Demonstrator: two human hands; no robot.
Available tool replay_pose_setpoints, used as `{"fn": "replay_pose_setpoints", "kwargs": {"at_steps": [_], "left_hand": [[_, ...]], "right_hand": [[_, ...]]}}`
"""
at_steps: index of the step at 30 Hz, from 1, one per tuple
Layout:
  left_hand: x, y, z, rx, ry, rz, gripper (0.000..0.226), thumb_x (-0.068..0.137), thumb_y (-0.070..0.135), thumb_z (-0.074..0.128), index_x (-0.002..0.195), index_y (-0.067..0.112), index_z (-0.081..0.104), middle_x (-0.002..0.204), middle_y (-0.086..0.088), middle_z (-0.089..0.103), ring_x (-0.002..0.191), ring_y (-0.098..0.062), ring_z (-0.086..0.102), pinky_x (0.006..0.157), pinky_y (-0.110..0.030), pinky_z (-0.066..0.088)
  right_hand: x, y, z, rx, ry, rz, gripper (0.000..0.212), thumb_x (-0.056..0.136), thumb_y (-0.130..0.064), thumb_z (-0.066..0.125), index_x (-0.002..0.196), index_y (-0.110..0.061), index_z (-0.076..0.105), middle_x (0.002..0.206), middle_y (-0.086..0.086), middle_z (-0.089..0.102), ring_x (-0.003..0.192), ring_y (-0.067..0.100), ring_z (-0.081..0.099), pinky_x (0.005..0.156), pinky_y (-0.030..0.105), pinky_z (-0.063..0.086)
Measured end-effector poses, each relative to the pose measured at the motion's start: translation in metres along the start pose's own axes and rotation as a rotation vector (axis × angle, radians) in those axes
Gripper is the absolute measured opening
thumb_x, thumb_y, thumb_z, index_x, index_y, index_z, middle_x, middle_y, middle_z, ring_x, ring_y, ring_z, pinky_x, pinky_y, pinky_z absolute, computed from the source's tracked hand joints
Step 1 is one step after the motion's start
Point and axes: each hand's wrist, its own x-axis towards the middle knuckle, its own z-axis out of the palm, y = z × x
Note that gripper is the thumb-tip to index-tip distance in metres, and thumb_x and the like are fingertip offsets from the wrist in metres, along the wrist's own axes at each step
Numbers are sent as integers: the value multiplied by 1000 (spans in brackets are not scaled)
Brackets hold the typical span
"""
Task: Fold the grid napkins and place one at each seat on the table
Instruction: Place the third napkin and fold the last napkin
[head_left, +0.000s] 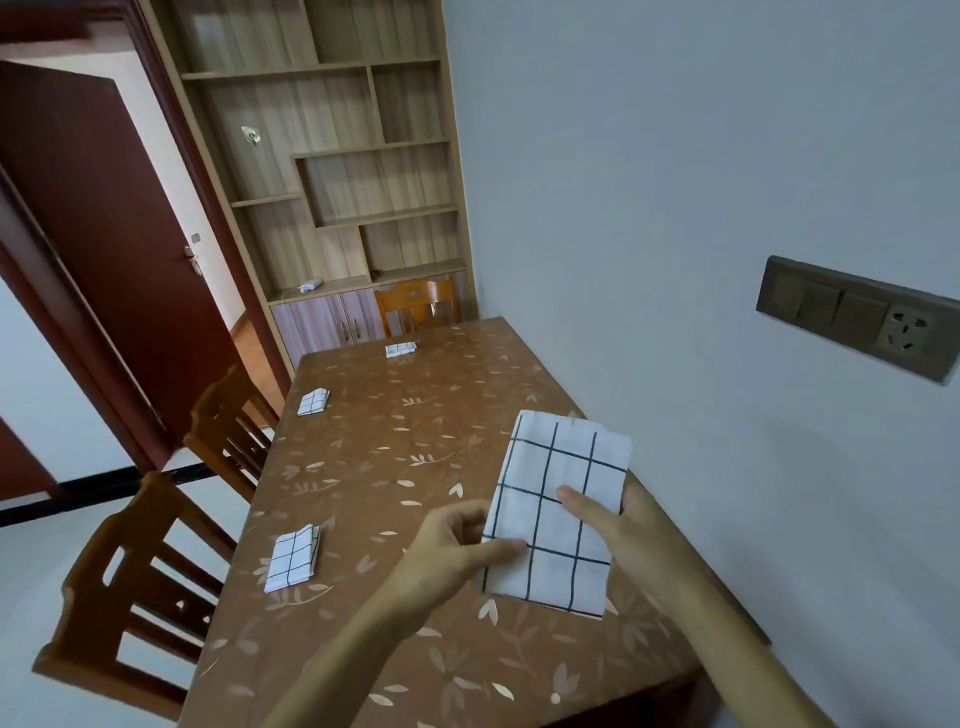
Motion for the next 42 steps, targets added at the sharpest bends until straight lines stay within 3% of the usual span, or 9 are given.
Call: {"fn": "replay_pose_setpoints", "kwargs": {"at_steps": [4,7,9,13,17,22,31,37,42], "left_hand": [[3,-2,13,53,101,63,23,97,27,63,111,13,74,104,-1,79,96,-20,75,78,-32,61],[7,-7,27,101,197,144,21,100,29,59,108,15,73,101,-2,78,93,-22,74,81,-36,61],[10,-10,34,149,303,210,21,102,32,55,103,19,71,97,0,77,90,-20,72,76,-32,58],[12,-7,45,111,386,256,25,103,37,50,100,23,70,98,-1,76,93,-23,72,81,-45,59],[12,1,54,54,322,243,13,100,22,60,100,20,72,94,2,79,87,-14,75,69,-28,59],[15,0,42,28,419,214,6,94,18,69,95,15,74,86,1,79,79,-17,76,64,-31,61],[10,-6,22,-21,441,214,36,89,21,74,120,28,58,81,-9,76,76,-18,75,64,-34,62],[9,-6,14,8,498,281,25,90,13,73,110,25,65,73,-3,70,68,-13,70,54,-25,54],[13,-10,9,95,415,291,21,81,16,81,98,27,78,94,3,76,86,-25,72,71,-40,62]], "right_hand": [[-15,-20,7,-116,18,-58,22,95,-30,64,106,-13,70,97,14,75,83,14,72,53,26,53],[-17,-12,12,-192,85,-77,73,92,-52,48,115,16,54,119,39,55,109,46,54,87,48,43],[-16,-14,19,-50,144,-102,46,97,-49,41,104,-12,67,109,21,69,98,22,68,79,37,58],[-5,-9,25,59,141,-135,20,105,-37,37,105,-53,49,102,-38,53,86,-31,54,67,0,44],[6,-2,26,23,235,-200,38,103,-47,39,139,-42,47,125,-31,56,121,-10,51,100,21,43],[11,4,14,4,190,-116,22,95,-42,61,111,-27,62,104,4,74,91,17,73,81,49,61],[7,15,-1,4,105,-167,76,92,-22,68,149,-45,24,109,0,76,85,16,77,63,34,63],[4,12,-11,-106,58,-269,33,89,-11,71,118,-25,70,88,-28,72,81,-3,69,68,9,52],[6,17,-12,-85,-32,-182,49,79,-7,81,121,-31,70,116,-15,72,101,5,71,77,26,61]]}}
